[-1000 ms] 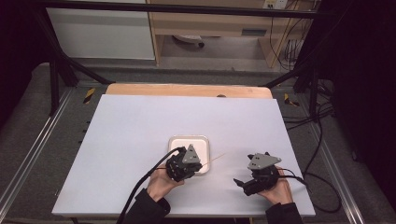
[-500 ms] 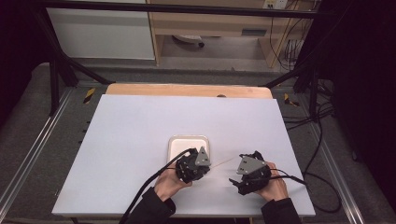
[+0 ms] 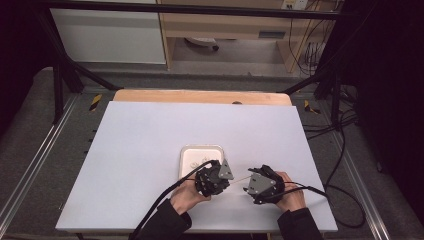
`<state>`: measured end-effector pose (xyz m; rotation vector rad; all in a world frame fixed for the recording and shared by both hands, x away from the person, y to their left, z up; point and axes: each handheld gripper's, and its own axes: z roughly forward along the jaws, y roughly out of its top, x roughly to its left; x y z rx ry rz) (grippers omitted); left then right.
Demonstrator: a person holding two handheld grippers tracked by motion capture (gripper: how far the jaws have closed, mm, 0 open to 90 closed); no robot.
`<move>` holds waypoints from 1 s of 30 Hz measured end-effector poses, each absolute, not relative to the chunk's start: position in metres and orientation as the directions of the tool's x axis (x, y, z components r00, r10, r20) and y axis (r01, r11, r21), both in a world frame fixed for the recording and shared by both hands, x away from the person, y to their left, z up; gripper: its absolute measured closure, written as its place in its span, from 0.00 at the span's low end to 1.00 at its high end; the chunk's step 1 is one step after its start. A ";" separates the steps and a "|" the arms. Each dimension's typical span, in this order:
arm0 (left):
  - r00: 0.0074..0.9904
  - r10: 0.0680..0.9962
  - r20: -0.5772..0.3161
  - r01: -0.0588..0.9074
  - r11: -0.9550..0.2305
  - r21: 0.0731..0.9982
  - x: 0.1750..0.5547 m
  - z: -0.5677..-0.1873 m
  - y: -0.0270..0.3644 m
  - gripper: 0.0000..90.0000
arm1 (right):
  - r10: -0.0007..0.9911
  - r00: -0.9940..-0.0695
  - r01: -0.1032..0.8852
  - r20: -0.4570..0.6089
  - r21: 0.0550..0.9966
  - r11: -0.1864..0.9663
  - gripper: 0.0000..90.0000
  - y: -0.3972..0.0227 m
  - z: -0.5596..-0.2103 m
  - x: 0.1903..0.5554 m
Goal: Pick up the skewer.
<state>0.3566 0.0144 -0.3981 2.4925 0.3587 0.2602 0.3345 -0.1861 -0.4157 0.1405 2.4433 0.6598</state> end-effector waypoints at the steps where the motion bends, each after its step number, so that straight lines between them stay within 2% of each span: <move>1: 0.946 0.307 0.101 0.193 -0.786 0.587 0.357 -0.398 0.013 0.98 | 0.228 -0.817 -0.066 -0.529 0.479 0.875 0.48 -0.185 -0.416 0.334; 6: 0.952 0.291 0.097 0.187 -0.800 0.570 0.356 -0.397 0.007 0.98 | 0.149 -0.809 -0.132 -0.569 0.422 0.897 0.60 -0.183 -0.422 0.333; 13: 0.956 0.282 0.084 0.187 -0.803 0.566 0.355 -0.398 0.004 0.98 | 0.075 -0.790 -0.201 -0.608 0.372 0.906 0.72 -0.181 -0.427 0.332; 14: 0.957 0.278 0.087 0.183 -0.806 0.563 0.355 -0.398 0.004 0.98 | 0.049 -0.786 -0.223 -0.616 0.357 0.907 0.77 -0.181 -0.427 0.331; 20: 0.959 0.272 0.080 0.181 -0.803 0.568 0.355 -0.398 0.004 0.98 | -0.006 -0.771 -0.272 -0.637 0.321 0.907 0.82 -0.181 -0.429 0.330; 21: 0.959 0.270 0.080 0.179 -0.805 0.565 0.355 -0.398 0.004 0.98 | -0.022 -0.771 -0.282 -0.636 0.311 0.908 0.85 -0.181 -0.430 0.330; 30: 0.962 0.261 0.080 0.173 -0.811 0.559 0.355 -0.400 0.003 0.98 | -0.100 -0.754 -0.339 -0.649 0.253 0.906 0.97 -0.180 -0.431 0.329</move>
